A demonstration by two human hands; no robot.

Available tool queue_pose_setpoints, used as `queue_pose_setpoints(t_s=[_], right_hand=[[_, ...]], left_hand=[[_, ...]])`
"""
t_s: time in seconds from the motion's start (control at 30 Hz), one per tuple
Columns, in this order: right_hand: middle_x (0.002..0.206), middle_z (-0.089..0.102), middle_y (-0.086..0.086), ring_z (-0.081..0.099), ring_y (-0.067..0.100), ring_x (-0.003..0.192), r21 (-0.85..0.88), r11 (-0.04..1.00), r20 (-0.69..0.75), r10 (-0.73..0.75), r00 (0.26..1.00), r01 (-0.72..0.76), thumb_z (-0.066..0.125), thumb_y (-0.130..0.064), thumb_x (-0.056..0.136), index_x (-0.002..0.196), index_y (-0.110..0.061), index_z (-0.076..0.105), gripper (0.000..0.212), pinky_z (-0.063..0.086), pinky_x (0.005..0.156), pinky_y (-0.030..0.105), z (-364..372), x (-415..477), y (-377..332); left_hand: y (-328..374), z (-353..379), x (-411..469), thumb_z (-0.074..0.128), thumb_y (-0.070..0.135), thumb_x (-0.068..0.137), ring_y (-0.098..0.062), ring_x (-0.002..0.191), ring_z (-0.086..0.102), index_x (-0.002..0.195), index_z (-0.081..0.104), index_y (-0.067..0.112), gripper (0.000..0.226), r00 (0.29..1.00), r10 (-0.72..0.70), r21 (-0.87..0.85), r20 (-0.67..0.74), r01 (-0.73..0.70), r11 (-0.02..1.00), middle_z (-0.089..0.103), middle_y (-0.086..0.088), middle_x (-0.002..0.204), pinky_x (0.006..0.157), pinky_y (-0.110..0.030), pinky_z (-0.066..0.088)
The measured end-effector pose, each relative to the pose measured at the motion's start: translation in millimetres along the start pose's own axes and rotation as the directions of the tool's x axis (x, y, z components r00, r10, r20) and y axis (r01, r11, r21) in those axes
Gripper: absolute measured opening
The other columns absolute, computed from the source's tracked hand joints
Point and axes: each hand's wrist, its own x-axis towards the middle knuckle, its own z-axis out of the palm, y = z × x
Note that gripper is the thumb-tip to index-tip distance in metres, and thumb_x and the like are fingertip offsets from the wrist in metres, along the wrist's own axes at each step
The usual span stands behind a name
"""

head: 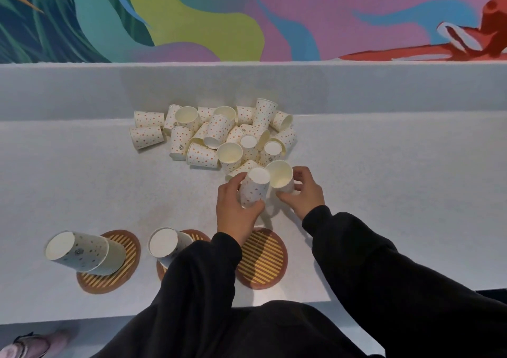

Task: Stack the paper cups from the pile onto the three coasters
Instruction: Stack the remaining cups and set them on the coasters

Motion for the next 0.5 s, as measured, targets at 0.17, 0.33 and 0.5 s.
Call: queue_pose_setpoints(t_s=[0.17, 0.33, 0.5], right_hand=[[0.126, 0.058, -0.004, 0.054, 0.011, 0.111, -0.355, 0.85, 0.009, -0.412, 0.911, 0.388, 0.084, -0.022, 0.081, 0.128, -0.027, 0.06, 0.054, 0.05, 0.095, 0.029, -40, -7, -8], [0.141, 0.051, 0.004, 0.05, 0.025, 0.125, -0.528, 0.596, 0.318, -0.522, 0.792, 0.605, 0.081, -0.015, 0.084, 0.135, -0.027, 0.064, 0.054, 0.048, 0.105, 0.037, -55, -5, -22], [0.142, 0.053, -0.007, 0.052, 0.002, 0.121, -0.332, 0.746, 0.404, -0.44, 0.802, 0.577, 0.082, -0.012, 0.085, 0.148, -0.032, 0.052, 0.072, 0.046, 0.09, 0.011, -40, -5, -27]], left_hand=[[10, 2, -4, 0.082, 0.025, 0.082, -0.014, 0.126, 0.048, 0.145, 0.047, 0.031, 0.071, 0.998, 0.043, 0.172, 0.044, -0.05, 0.984, 0.043, 0.002, 0.139, 0.108, -0.032, 0.044], [13, 6, -12, 0.083, 0.023, 0.08, -0.018, 0.131, 0.048, 0.149, 0.042, 0.027, 0.08, 0.993, 0.05, 0.175, 0.107, -0.068, 0.982, 0.046, 0.0, 0.144, 0.108, -0.034, 0.045], [13, 6, -18, 0.087, 0.013, 0.075, -0.019, 0.139, 0.041, 0.155, 0.028, 0.032, 0.101, 0.984, 0.008, 0.103, 0.178, -0.026, 0.994, 0.038, 0.001, 0.152, 0.111, -0.034, 0.043]])
